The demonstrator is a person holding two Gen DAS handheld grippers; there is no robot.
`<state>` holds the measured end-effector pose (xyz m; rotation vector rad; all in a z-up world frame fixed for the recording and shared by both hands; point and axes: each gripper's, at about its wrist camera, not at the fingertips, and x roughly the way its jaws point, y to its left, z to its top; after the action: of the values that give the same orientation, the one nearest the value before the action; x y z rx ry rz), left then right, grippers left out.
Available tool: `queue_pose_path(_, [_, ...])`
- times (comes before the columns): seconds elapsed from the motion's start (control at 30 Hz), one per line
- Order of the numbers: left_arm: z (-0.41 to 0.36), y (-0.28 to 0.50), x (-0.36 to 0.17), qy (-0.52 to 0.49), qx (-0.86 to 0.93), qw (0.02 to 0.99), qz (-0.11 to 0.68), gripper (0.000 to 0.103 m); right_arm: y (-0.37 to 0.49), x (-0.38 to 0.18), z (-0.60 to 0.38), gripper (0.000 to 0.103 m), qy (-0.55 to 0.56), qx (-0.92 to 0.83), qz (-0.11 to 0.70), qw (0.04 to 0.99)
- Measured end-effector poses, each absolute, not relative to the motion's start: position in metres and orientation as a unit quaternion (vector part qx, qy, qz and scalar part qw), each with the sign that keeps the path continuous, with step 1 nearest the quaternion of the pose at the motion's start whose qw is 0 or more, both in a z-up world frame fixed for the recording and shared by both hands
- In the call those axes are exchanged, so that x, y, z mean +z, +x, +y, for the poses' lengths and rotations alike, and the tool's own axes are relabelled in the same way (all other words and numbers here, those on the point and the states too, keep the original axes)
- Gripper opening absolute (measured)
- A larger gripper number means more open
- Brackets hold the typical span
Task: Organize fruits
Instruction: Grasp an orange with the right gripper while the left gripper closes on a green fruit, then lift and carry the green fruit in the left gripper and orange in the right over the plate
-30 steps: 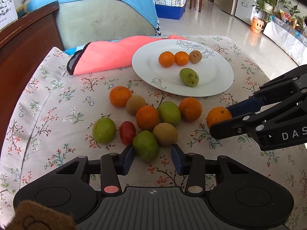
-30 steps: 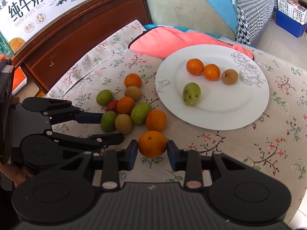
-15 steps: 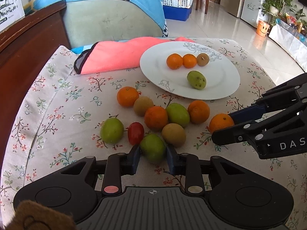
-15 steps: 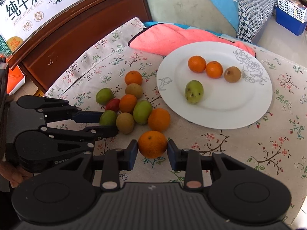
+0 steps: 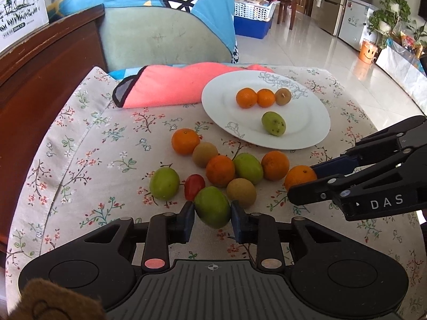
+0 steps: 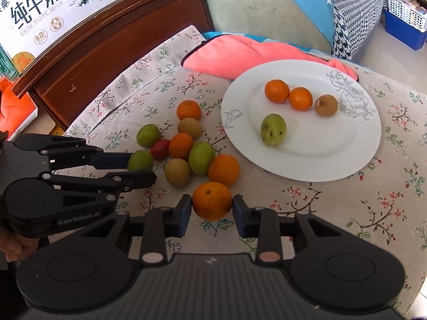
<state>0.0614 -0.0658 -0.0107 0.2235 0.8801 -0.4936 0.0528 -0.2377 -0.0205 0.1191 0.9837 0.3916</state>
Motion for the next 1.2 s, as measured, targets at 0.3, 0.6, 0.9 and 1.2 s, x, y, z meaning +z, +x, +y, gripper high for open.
queue_pose_path(0.3, [-0.065, 0.066, 0.002, 0.082, -0.223, 0.879, 0.414, 0.027, 0.055, -0.006, -0.242, 0.034, 0.073, 0.188, 0.449, 0.87])
queue_pose_path(0.6, [-0.064, 0.07, 0.019, 0.056, -0.218, 0.889, 0.399, 0.027, 0.062, 0.003, -0.254, 0.034, 0.099, 0.162, 0.434, 0.881])
queue_pose_path(0.9, [-0.067, 0.074, 0.032, 0.041, -0.215, 0.897, 0.385, 0.027, 0.066, 0.01, -0.257, 0.034, 0.097, 0.159, 0.425, 0.886])
queue_pose_path(1.2, [-0.074, 0.079, 0.047, 0.024, -0.213, 0.904, 0.369, 0.027, 0.073, 0.028, -0.279, 0.034, 0.121, 0.135, 0.398, 0.899])
